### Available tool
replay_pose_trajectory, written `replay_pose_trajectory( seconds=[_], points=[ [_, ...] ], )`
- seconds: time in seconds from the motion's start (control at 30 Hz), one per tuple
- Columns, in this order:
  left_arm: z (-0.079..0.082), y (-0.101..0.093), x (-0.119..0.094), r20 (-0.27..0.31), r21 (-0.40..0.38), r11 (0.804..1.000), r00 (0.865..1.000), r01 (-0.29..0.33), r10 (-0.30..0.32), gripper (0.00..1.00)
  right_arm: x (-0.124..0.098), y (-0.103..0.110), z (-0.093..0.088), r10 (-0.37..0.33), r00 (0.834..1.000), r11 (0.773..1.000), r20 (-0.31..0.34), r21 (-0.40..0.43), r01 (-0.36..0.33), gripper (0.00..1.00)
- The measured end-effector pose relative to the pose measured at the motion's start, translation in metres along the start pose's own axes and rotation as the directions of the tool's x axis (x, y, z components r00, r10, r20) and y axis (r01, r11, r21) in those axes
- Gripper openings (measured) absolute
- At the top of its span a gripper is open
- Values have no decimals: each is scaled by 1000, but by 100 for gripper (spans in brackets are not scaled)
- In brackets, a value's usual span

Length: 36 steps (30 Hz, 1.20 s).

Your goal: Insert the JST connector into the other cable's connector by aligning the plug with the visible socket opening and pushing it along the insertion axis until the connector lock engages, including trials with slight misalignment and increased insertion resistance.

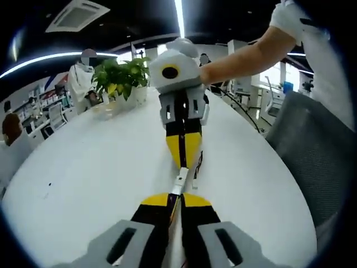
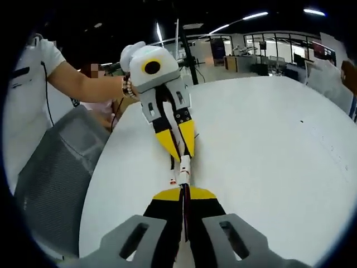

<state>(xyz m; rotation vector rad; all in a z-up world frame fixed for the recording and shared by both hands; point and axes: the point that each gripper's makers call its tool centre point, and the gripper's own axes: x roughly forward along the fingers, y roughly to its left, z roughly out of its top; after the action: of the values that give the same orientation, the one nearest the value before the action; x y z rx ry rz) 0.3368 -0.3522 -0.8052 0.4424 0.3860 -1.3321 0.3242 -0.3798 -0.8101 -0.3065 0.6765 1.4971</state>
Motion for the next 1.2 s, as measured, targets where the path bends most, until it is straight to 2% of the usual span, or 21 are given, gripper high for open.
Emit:
replay_pose_trajectory(
  seconds=[0.53,1.2],
  points=[
    [1,-1,-1,-13,26,1000,1000,-13,14,0,3,2,0,-3,1000,1000,-13,8,3,0],
    [1,-1,-4,-12,15,1000,1000,-23,23,0,5,4,2,-2,1000,1000,-23,6,2,0]
  ],
)
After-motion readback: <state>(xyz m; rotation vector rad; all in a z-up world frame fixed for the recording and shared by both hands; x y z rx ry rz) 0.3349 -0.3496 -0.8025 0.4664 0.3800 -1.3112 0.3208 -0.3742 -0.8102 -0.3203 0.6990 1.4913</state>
